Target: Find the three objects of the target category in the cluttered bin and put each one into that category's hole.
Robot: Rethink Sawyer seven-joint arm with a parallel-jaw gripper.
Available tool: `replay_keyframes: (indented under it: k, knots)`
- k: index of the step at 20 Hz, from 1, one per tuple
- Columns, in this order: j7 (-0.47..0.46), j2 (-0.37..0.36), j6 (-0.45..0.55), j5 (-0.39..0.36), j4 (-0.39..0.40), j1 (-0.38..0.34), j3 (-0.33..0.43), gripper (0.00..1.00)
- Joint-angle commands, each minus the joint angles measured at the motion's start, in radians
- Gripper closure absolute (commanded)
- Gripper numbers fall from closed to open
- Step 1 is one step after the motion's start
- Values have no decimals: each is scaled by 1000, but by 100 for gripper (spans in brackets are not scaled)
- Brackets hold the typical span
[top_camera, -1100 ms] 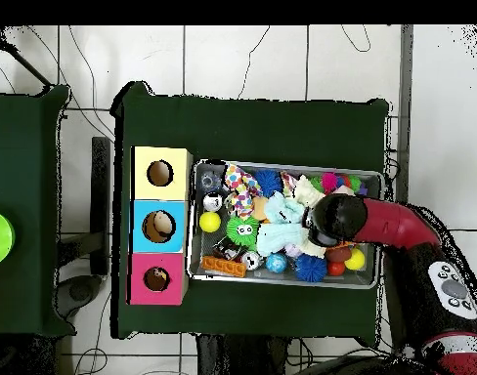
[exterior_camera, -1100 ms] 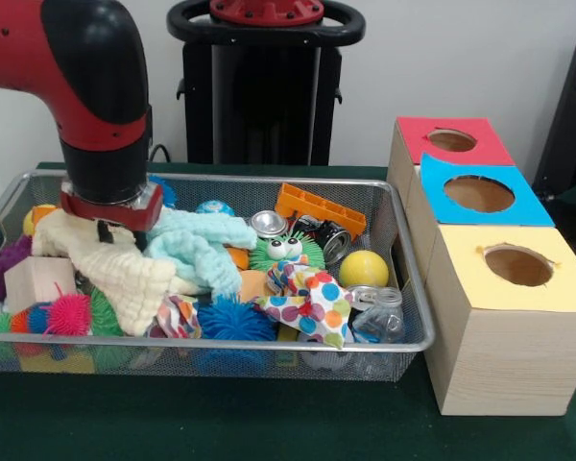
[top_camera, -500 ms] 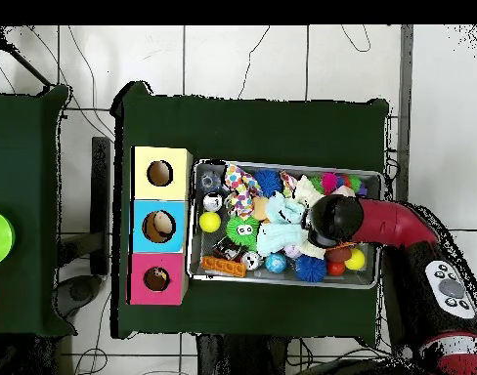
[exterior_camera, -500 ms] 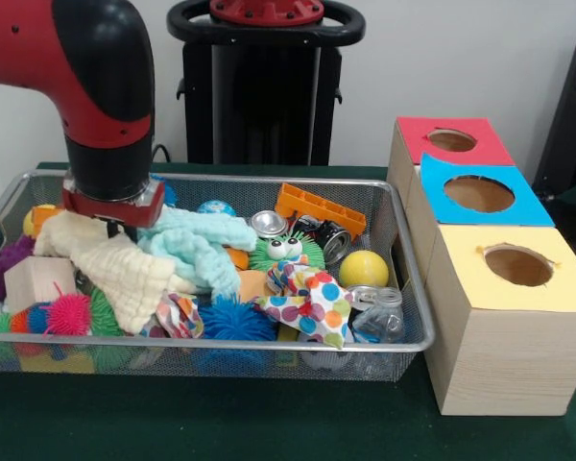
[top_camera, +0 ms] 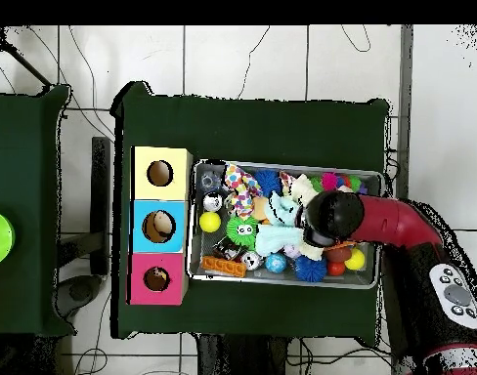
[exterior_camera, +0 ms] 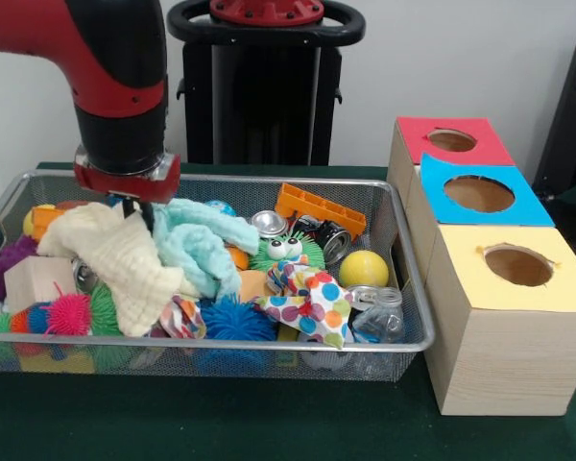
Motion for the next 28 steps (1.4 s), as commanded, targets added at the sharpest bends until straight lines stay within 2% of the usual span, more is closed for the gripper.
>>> replay_keyframes:
  k: [1,10,22,28]
  knots:
    - [-70,-58,126,92,95,33,123,100]
    - [35,-41,31,141,129,114,112,100]
    - [96,6,-29,167,154,234,76,100]
    - [125,47,-81,161,132,293,57,100]
